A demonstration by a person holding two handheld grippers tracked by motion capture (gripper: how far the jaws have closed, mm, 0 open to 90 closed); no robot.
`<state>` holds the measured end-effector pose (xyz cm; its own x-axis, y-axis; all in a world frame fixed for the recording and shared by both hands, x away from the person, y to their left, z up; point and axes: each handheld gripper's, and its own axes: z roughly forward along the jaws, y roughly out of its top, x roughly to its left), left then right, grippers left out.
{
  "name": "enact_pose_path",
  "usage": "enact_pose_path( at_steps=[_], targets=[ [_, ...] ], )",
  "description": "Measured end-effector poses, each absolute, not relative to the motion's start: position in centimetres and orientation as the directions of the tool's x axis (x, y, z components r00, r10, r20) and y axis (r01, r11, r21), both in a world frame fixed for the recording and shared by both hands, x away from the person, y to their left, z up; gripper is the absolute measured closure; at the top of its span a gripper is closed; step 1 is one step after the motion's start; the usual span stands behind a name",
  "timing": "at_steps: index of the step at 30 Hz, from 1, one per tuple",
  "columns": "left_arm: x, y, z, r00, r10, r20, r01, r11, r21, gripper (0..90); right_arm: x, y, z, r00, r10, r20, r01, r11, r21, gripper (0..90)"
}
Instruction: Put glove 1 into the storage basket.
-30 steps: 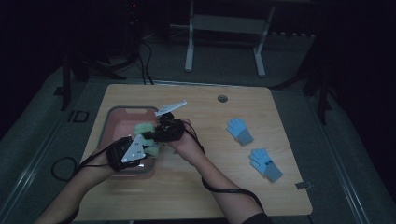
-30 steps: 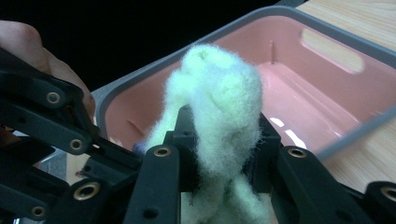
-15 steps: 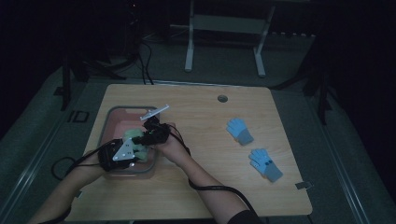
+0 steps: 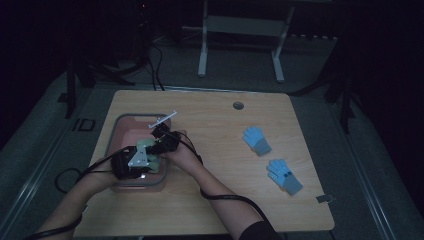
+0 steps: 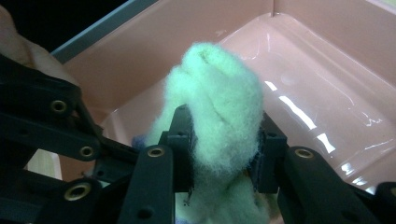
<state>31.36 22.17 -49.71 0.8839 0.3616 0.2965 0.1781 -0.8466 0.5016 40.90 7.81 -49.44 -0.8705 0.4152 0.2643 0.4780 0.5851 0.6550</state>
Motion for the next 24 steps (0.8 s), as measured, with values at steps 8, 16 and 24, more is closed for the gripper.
enact_pose_path(
  at_steps=[8, 16, 24],
  targets=[
    [32.0, 22.0, -50.1, 0.892, 0.367, 0.263, 0.208, -0.851, 0.483, 68.2, 41.2, 8.4, -49.3, -0.869, 0.440, 0.228, 0.476, 0.613, 0.630, 55.5],
    [32.1, 22.1, -50.0, 0.871, 0.419, 0.256, 0.250, -0.828, 0.503, 51.5, 41.7, 8.3, -49.1, -0.858, 0.464, 0.223, 0.492, 0.613, 0.618, 48.0],
    [31.1, 22.9, -48.4, 0.826, 0.496, 0.267, 0.302, -0.790, 0.533, 43.5, 41.3, 7.2, -47.3, -0.870, 0.446, 0.211, 0.461, 0.582, 0.670, 34.3]
  ],
)
